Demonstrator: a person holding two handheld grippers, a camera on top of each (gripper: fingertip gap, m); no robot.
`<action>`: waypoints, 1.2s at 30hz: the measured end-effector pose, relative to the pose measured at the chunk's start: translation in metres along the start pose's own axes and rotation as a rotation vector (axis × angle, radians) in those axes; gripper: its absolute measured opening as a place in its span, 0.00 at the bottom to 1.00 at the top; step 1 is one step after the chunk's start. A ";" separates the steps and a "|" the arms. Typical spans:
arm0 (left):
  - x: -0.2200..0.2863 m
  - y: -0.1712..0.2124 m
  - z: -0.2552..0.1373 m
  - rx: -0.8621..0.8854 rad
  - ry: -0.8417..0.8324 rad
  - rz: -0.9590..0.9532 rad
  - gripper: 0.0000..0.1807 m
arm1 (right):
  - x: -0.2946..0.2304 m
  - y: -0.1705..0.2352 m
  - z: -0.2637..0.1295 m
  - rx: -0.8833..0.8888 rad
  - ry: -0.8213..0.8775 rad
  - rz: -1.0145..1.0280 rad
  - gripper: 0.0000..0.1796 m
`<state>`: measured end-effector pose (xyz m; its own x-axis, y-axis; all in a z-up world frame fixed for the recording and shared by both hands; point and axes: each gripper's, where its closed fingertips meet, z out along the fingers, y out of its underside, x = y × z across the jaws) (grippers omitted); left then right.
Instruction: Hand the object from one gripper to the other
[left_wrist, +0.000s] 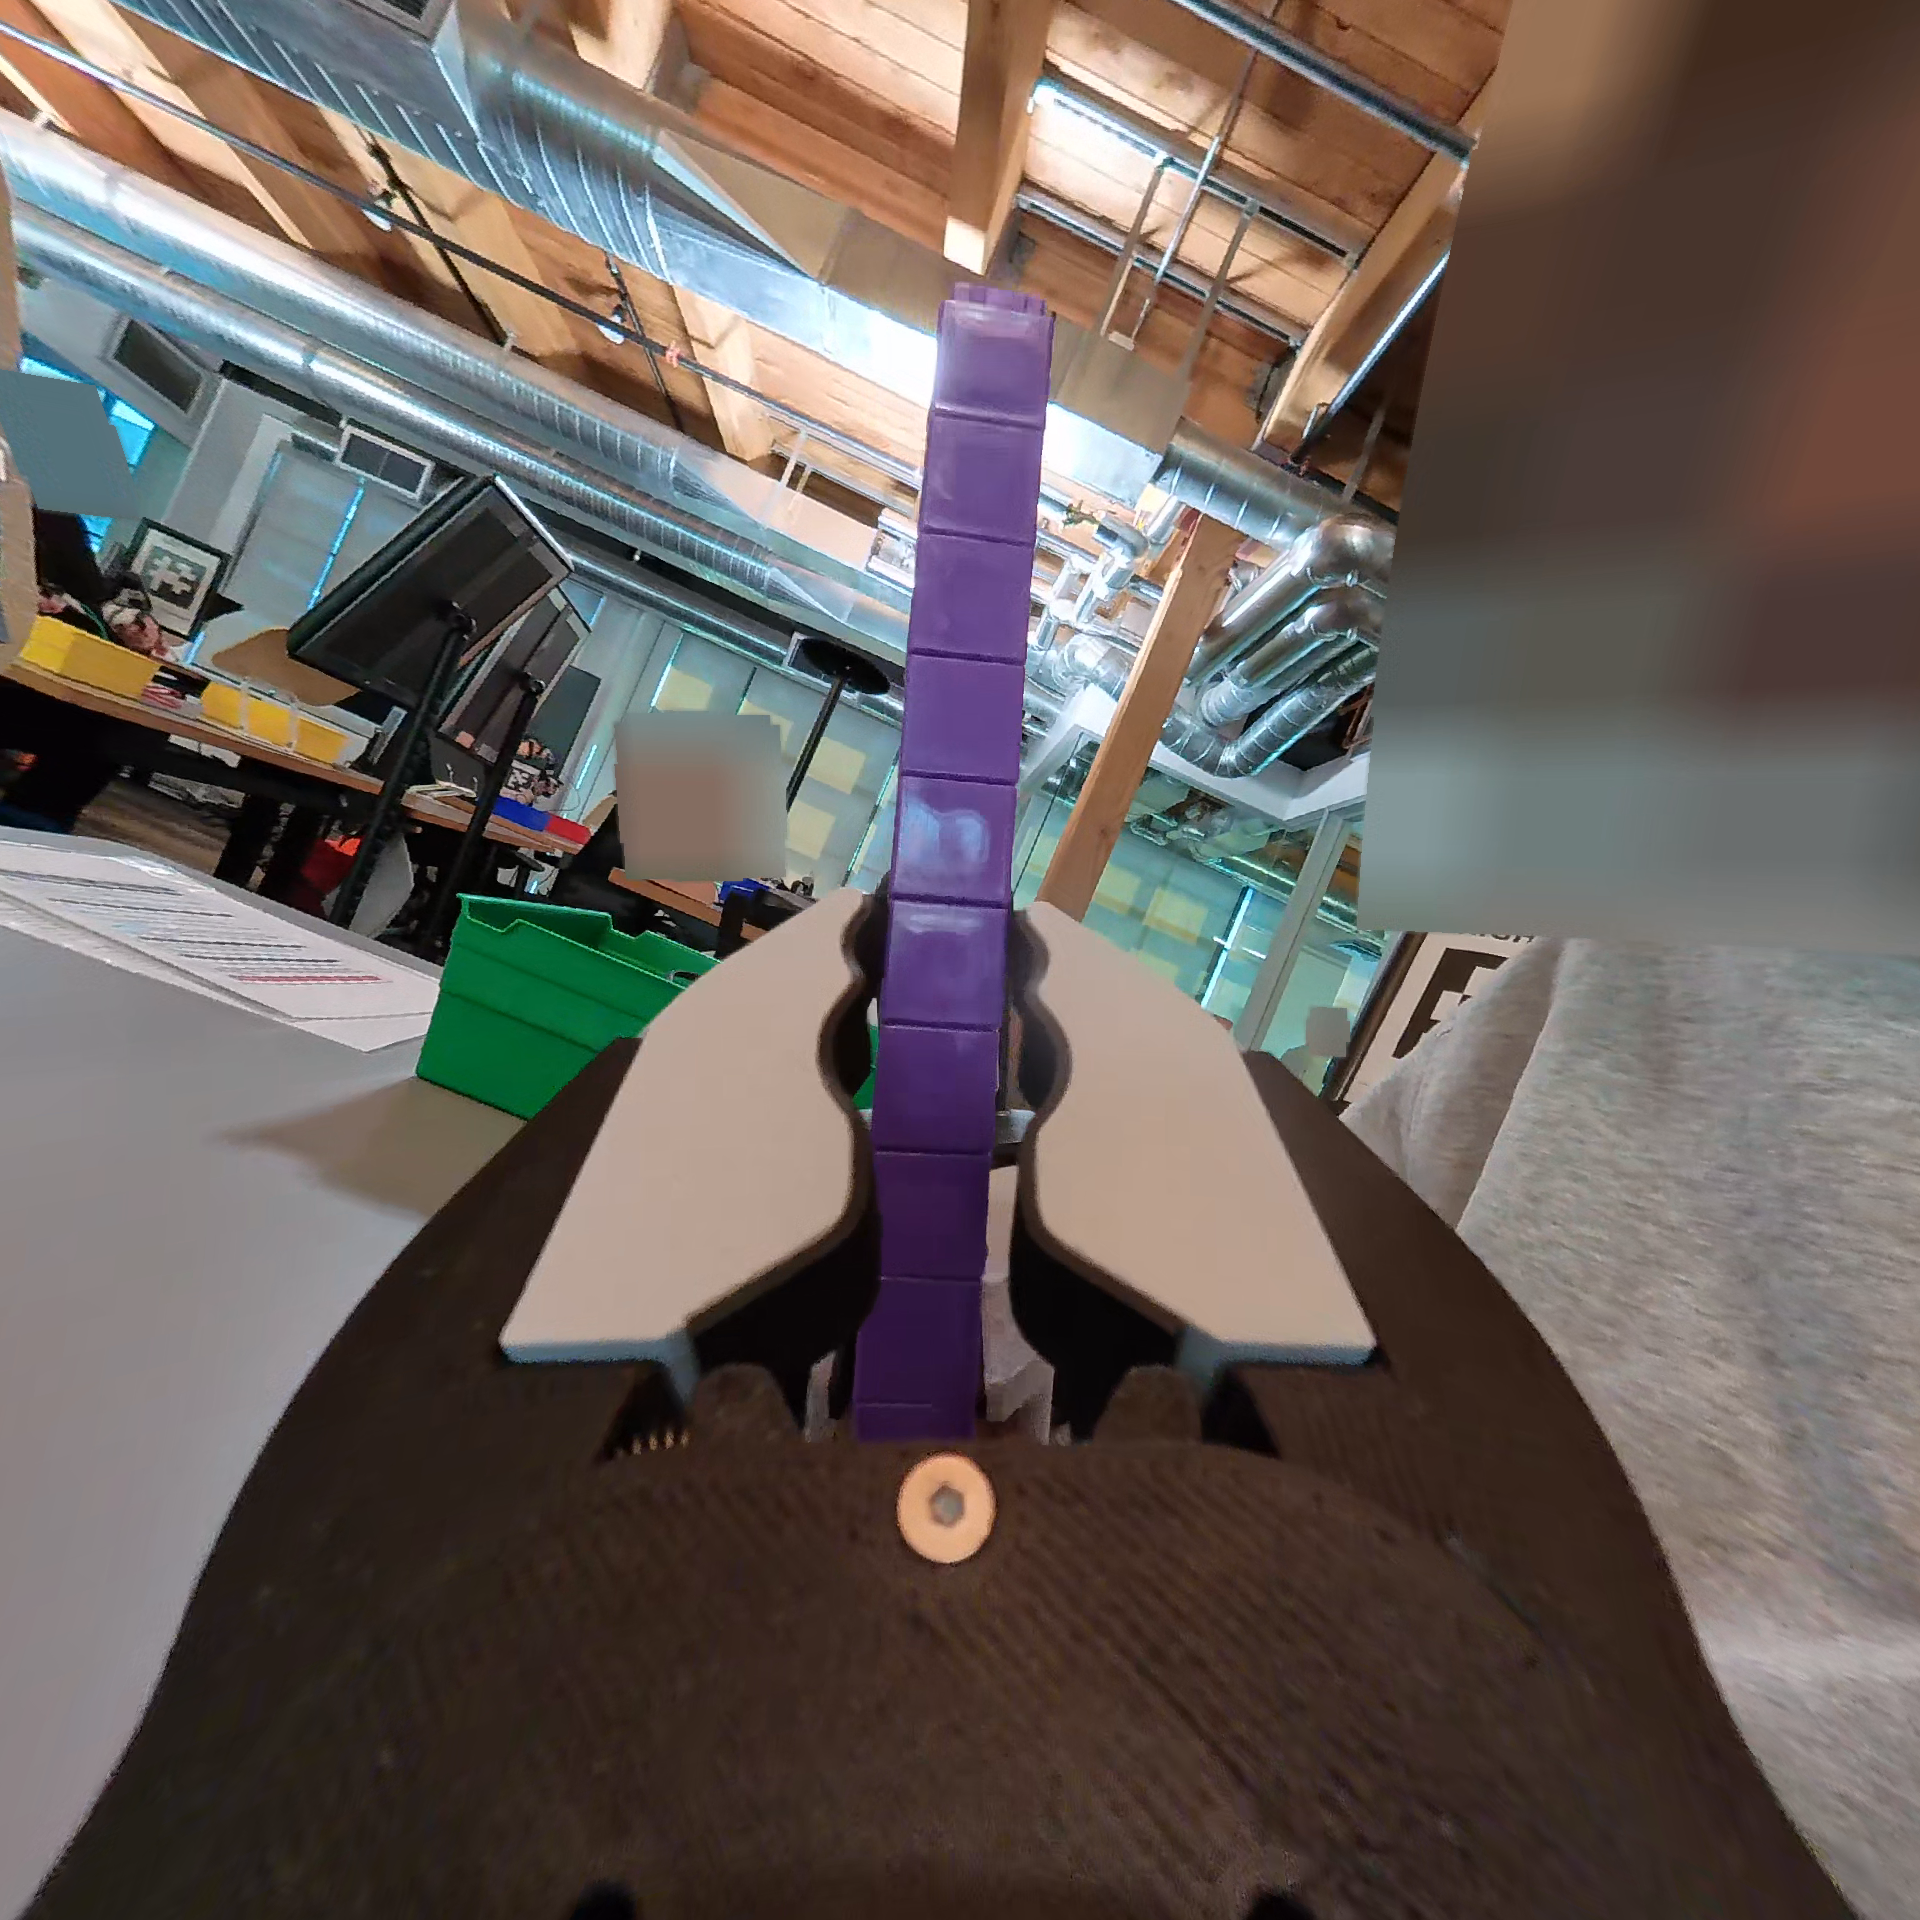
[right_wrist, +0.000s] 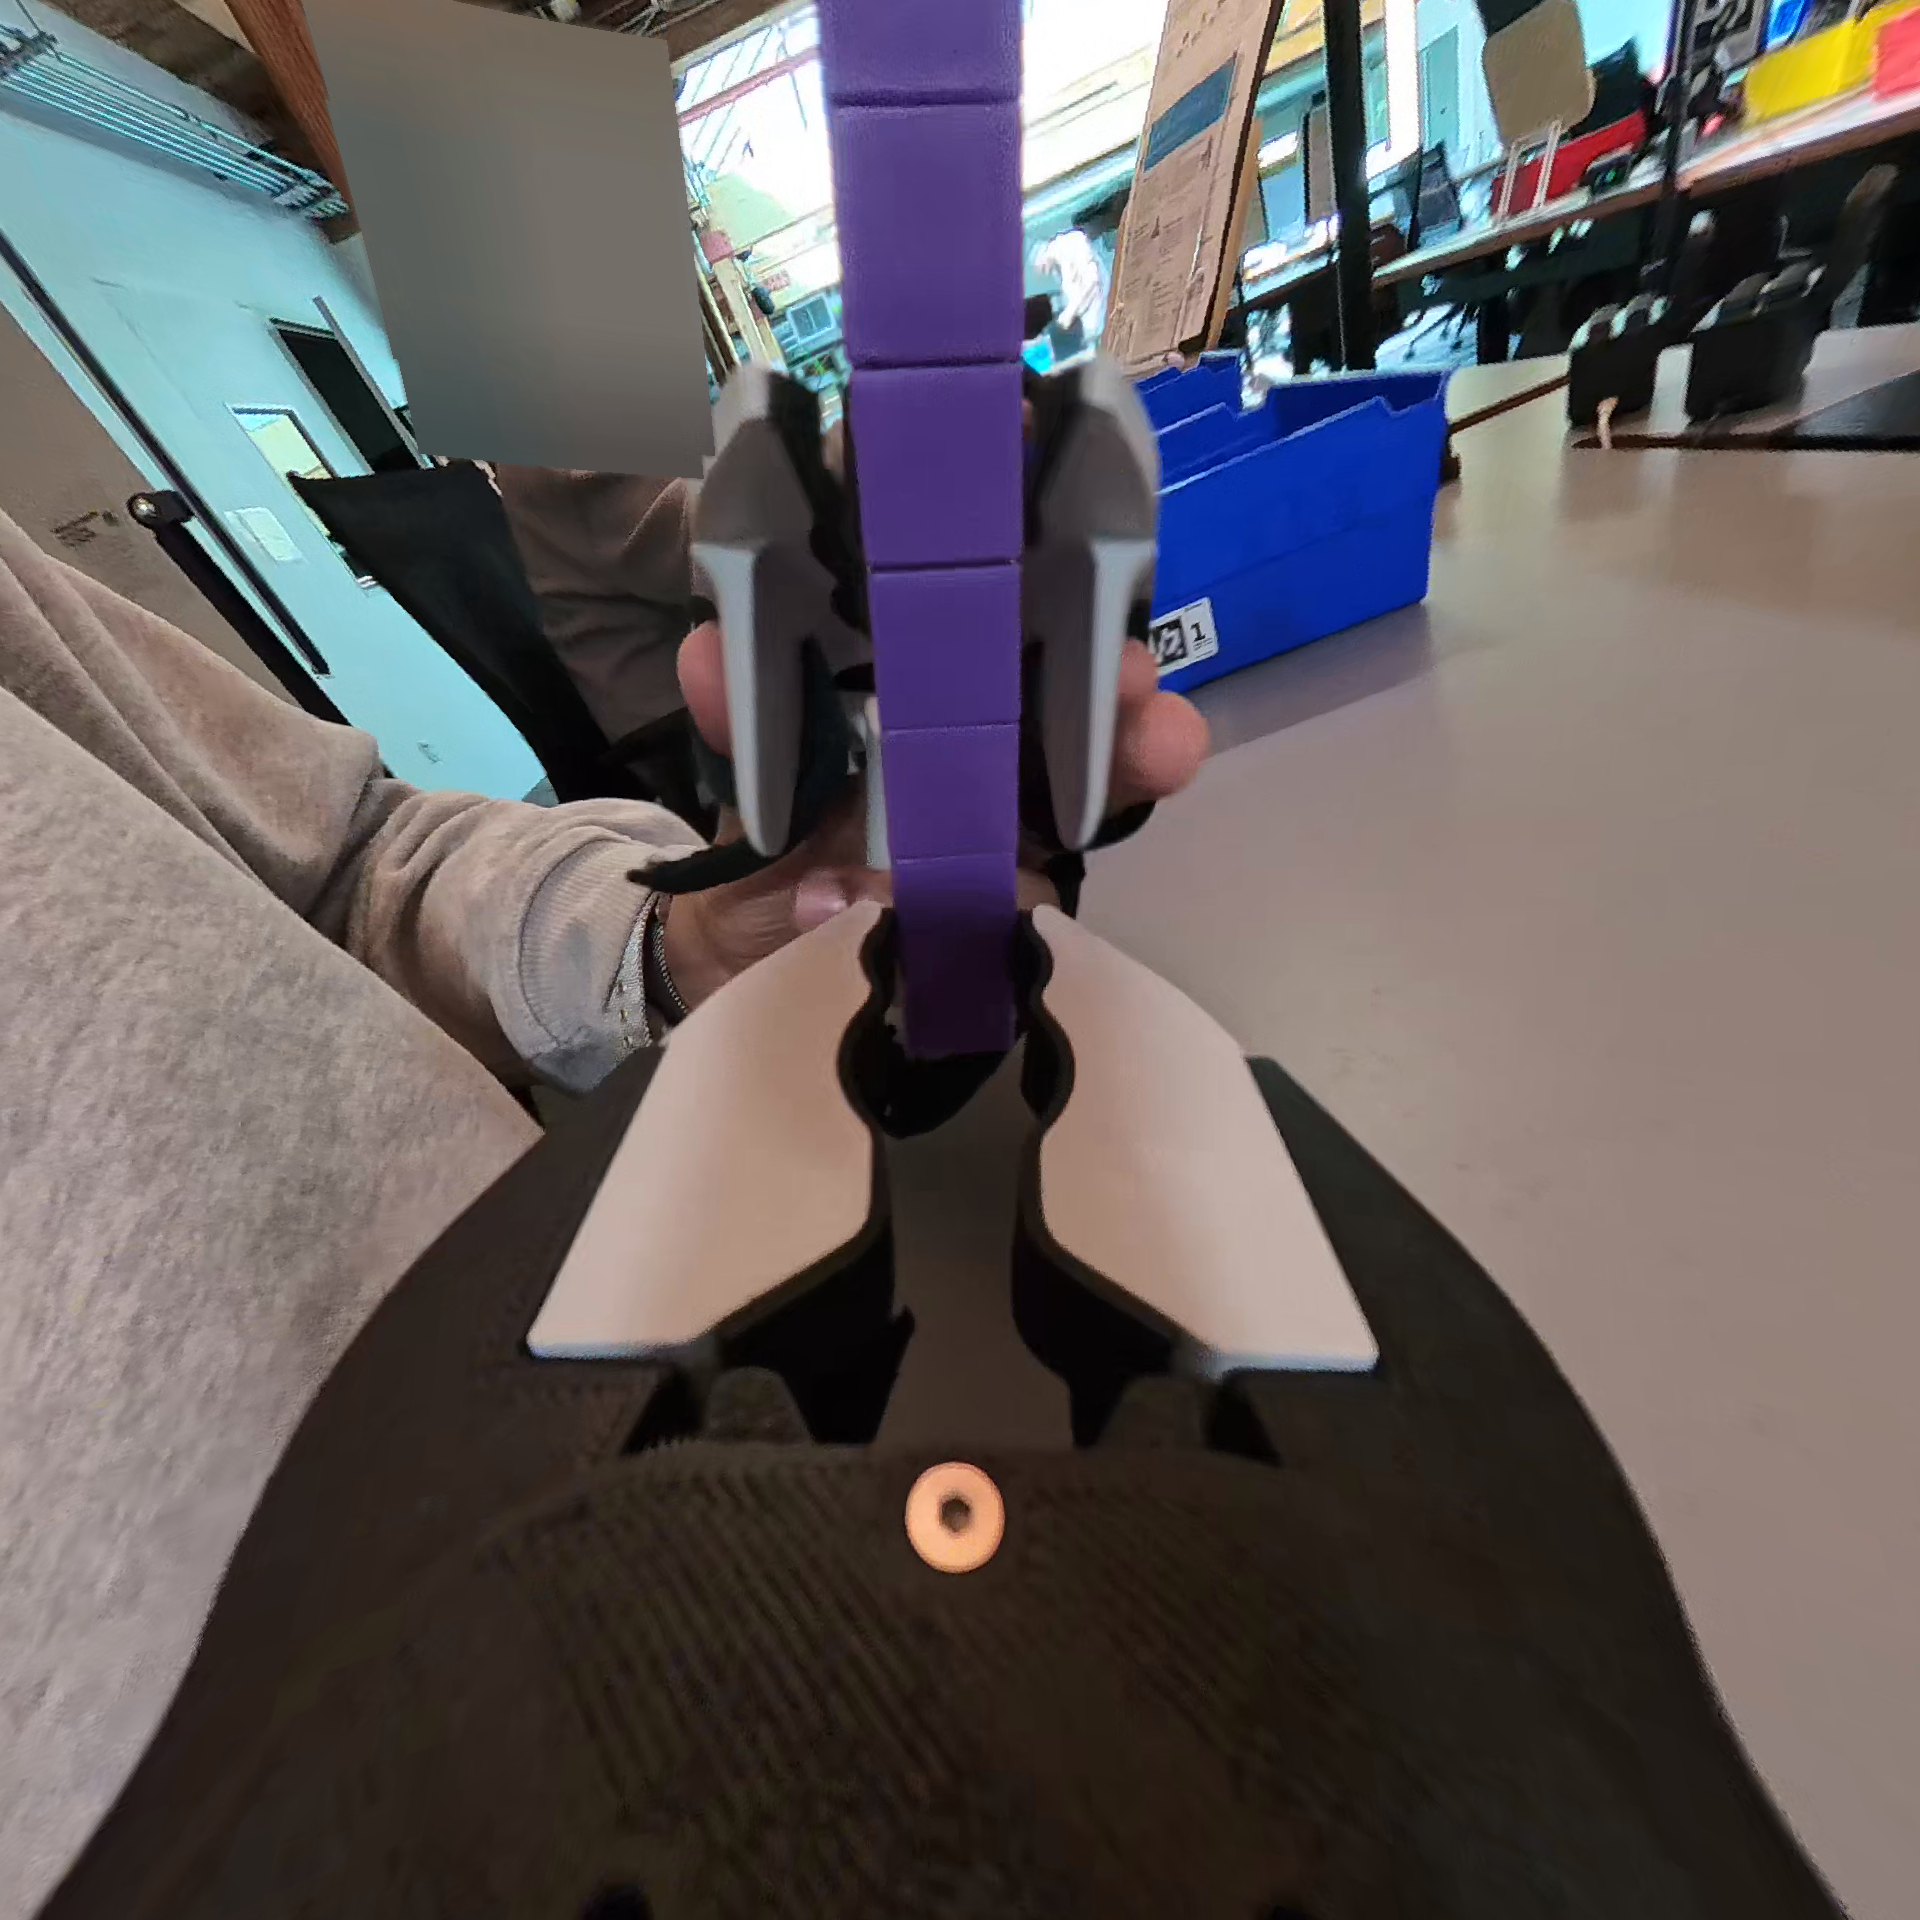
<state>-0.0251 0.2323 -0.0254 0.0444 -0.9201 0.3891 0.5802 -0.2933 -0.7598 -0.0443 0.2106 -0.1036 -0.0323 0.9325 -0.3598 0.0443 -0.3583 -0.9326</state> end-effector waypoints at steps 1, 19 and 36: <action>0.000 0.000 0.000 -0.003 -0.004 0.003 0.19 | 0.001 -0.002 -0.002 0.012 0.011 -0.019 0.12; -0.020 0.025 -0.001 -0.145 -0.107 0.007 0.47 | 0.023 -0.031 -0.041 0.115 0.100 -0.121 0.12; -0.004 -0.034 0.011 -0.153 -0.247 0.206 0.67 | 0.001 0.001 -0.015 -0.039 0.011 -0.164 0.12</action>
<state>-0.0360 0.2489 0.0040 0.3538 -0.8790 0.3196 0.4107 -0.1610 -0.8974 -0.0296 0.2117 -0.1044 -0.0316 0.9789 -0.2019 0.0783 -0.1990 -0.9769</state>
